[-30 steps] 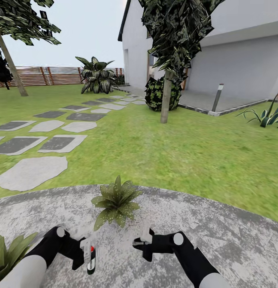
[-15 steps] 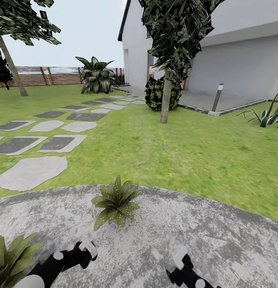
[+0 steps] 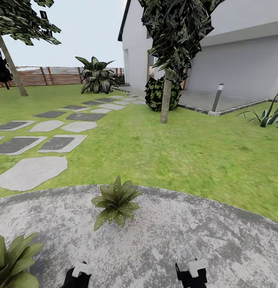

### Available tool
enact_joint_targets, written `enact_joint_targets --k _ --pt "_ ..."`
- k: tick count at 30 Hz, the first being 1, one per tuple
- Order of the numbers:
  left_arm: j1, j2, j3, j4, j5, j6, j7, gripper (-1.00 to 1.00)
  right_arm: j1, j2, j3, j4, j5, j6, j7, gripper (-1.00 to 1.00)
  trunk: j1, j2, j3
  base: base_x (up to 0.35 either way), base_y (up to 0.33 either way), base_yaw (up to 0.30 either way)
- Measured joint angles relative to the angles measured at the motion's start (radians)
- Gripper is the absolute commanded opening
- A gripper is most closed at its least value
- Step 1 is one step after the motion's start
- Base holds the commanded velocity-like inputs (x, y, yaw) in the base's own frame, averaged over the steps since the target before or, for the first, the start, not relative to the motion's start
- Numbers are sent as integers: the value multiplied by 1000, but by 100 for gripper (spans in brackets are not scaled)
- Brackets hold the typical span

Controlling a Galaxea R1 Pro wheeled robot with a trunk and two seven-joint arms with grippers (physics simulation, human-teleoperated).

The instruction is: Pick up the pesticide atomizer in the garden and spray insectifuge to fully cover both potted plants in the garden.

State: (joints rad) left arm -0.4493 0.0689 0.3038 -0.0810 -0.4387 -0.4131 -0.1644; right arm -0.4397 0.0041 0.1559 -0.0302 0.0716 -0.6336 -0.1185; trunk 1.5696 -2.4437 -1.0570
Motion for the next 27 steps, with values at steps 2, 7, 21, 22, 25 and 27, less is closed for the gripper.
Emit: enact_joint_targets --k 2,7,21,22,25,27 --pt "10 -5 1 2 -1 -1 -10 -100 0 -1 -1 1 0 0 0 100 0 0 0 0 0 15" --pt "25 -6 2 1 1 -3 -8 -100 0 -1 -1 0 0 0 0 100 0 0 1 0 0 215" --pt "28 -8 1 1 -2 -4 -5 -100 0 8 -2 0 -2 -1 -1 100 0 0 1 -39 -12 278" --pt "28 -8 0 1 -1 -5 -5 -100 0 8 -2 0 -2 0 0 100 0 0 1 -303 58 280" --pt "28 -8 1 1 0 -5 -4 -100 0 8 -2 0 -2 0 0 100 0 0 1 -232 193 280" --pt "29 -8 1 1 1 -5 -4 -100 0 8 -1 0 -2 0 0 100 0 0 1 -36 102 280"
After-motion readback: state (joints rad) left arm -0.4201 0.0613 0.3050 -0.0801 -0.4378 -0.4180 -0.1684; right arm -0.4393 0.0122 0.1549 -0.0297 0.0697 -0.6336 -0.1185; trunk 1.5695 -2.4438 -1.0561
